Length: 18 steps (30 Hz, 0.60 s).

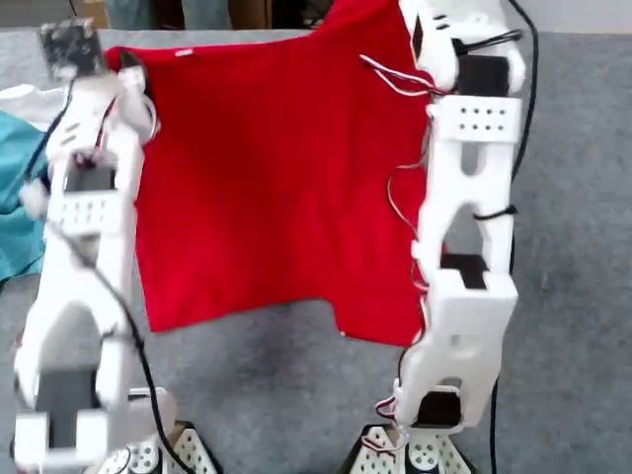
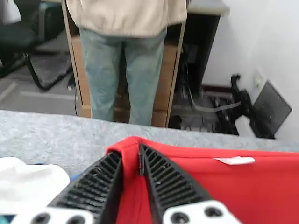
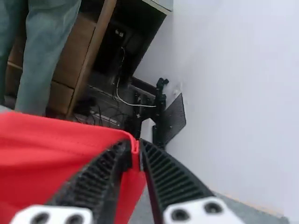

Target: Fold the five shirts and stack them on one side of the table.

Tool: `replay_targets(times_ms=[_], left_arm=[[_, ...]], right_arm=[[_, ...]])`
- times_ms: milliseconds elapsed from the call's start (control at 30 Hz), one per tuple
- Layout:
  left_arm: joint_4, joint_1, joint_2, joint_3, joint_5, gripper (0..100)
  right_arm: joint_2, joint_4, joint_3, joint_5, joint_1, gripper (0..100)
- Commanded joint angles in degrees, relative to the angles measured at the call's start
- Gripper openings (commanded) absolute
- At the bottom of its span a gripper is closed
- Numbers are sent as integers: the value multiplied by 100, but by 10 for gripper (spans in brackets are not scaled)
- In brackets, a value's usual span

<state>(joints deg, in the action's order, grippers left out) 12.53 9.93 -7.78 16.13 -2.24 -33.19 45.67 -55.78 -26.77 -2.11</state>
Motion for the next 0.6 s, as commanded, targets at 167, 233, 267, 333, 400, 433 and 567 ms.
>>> replay_targets(times_ms=[167, 233, 267, 333, 400, 433, 567], left_arm=[[1565, 75, 1442, -2018, 97, 29], [1996, 154, 1415, -2018, 97, 29], [2268, 189, 1389, -2018, 97, 29], [2840, 189, 1275, -2018, 105, 29], [3569, 145, 1090, -2009, 123, 29], [3947, 127, 993, -2000, 158, 29], [4826, -101, 642, -1393, 475, 29]], right_arm=[[-347, 615, -681, 308, 35, 14], [-347, 1319, -840, 299, 9, 14], [-347, 1723, -971, 281, 9, 14], [-356, 2637, -1262, 0, 0, 14], [-374, 3587, -1499, -484, 18, 14], [-374, 4044, -1587, -712, 35, 14], [-382, 5169, -1675, -1073, 9, 14]])
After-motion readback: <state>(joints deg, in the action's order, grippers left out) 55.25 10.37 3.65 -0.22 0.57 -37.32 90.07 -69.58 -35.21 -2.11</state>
